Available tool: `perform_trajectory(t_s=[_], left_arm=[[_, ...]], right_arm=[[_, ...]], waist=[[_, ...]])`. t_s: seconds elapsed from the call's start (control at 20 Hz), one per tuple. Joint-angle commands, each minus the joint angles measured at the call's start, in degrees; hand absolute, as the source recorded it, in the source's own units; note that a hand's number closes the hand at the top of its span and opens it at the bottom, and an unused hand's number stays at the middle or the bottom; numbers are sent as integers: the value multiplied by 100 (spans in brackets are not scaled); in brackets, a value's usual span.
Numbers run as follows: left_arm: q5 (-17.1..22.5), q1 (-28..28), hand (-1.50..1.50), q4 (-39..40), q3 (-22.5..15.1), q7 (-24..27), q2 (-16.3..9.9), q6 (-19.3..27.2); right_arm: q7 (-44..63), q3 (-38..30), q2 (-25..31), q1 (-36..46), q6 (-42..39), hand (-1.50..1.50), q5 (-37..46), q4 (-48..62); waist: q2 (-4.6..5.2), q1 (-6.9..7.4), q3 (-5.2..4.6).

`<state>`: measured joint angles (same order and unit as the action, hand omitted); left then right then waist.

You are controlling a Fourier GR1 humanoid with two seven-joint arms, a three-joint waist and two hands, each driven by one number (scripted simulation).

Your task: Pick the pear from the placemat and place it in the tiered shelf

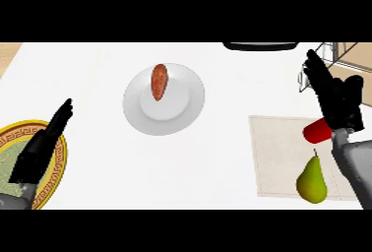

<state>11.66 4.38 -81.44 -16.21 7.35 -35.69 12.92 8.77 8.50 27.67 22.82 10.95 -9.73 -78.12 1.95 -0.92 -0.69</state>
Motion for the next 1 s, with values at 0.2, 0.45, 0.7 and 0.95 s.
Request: perform_trajectory(t_s=[0.2, 0.45, 0.7, 0.95], left_arm=[[136, 162, 0, -149, 36, -238, 697, 393], [290, 158, 0, -150, 66, -187, 809, 343], [315, 207, 0, -222, -71, -350, 1015, 325], [50, 607, 0, -124, -261, -606, 1259, 458]], right_arm=[[-428, -1462, 329, -1516, 810, -150, -511, -914], [-429, -1710, 731, -2260, 1886, 150, 676, 186], [-2023, -2753, -984, -3120, 3560, -150, 186, -471], [-3876, -3311, -1873, -3932, 2229, -150, -1017, -1450]], waist=[[-310, -440, 77], [-98, -769, 19], [-266, -413, 87], [-248, -248, 85]])
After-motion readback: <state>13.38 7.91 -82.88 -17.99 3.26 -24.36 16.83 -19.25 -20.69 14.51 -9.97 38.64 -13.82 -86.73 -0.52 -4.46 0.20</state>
